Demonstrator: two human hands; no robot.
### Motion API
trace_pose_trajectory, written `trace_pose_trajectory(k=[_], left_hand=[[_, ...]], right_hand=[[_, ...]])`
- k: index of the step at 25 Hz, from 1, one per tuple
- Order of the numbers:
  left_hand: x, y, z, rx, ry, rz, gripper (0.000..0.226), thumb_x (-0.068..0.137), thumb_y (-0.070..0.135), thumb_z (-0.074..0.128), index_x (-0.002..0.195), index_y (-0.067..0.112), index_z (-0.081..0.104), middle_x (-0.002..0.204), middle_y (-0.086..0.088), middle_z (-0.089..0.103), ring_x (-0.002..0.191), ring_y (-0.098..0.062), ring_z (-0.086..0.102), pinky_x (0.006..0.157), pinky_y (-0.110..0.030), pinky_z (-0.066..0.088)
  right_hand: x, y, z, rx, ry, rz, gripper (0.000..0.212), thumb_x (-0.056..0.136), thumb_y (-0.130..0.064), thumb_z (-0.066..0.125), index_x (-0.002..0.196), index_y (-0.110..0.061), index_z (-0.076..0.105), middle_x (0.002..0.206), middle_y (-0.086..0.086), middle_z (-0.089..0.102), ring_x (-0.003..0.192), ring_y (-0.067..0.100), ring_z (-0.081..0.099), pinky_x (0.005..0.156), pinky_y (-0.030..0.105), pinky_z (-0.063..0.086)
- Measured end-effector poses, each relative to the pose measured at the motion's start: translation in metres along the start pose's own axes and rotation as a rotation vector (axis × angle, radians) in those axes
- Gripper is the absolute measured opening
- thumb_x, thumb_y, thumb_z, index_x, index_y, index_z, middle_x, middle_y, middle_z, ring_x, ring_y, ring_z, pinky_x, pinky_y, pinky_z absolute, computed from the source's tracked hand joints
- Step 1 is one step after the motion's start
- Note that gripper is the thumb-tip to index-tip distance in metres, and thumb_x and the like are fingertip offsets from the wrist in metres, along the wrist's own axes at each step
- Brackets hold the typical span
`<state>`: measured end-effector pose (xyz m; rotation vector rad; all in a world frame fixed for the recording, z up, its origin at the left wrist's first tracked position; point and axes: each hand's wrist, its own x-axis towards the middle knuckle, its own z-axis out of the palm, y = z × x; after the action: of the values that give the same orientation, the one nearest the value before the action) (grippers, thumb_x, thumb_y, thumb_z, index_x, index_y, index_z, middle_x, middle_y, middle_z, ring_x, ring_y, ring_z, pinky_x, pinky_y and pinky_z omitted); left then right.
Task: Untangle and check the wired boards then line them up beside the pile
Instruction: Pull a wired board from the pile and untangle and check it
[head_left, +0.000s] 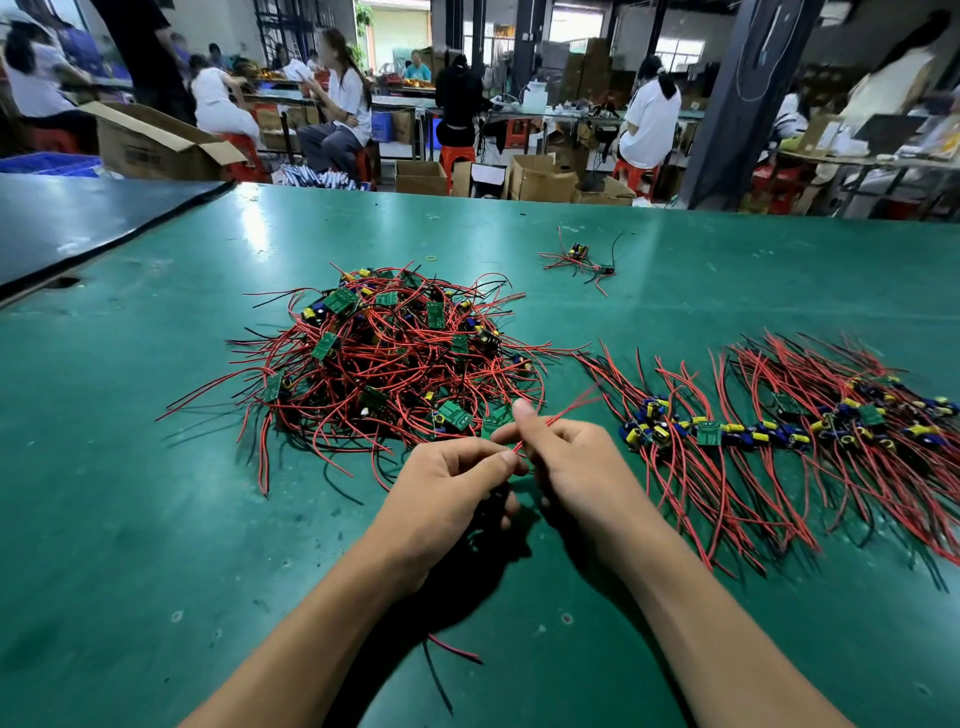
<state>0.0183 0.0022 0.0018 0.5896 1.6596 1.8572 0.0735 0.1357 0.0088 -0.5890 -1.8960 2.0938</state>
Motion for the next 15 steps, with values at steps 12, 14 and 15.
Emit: trace_pose_trajectory(k=[12,14,15], left_hand=[[-0.003,0.007,-0.003,0.073,-0.151,-0.032,0.018,0.091,0.018,0.064,0.084,0.004,0.073,0.064,-0.012,0.066,0.056,-0.021,0.057,0.058,-0.025,0.049],[-0.003,0.009,-0.003,0.038,-0.157,-0.052,0.018,0.09,0.018,0.064,0.084,0.003,0.074,0.065,-0.012,0.066,0.056,-0.021,0.057,0.057,-0.024,0.05],[-0.003,0.01,-0.003,0.022,-0.156,-0.064,0.018,0.089,0.018,0.065,0.084,0.004,0.074,0.065,-0.013,0.066,0.056,-0.021,0.058,0.056,-0.024,0.05]], right_hand=[[0.011,-0.013,-0.029,0.385,0.047,0.188,0.067,0.104,-0.054,0.036,0.075,-0.013,0.08,0.057,-0.007,0.036,0.038,0.004,0.022,0.031,0.017,0.016],[0.009,-0.017,-0.031,0.599,-0.048,0.273,0.066,0.104,-0.049,0.038,0.069,-0.01,0.078,0.059,-0.006,0.036,0.035,0.005,0.023,0.031,0.016,0.016],[0.008,-0.018,-0.033,0.677,-0.083,0.301,0.063,0.103,-0.047,0.04,0.067,-0.01,0.077,0.061,-0.006,0.036,0.034,0.005,0.024,0.032,0.017,0.016]])
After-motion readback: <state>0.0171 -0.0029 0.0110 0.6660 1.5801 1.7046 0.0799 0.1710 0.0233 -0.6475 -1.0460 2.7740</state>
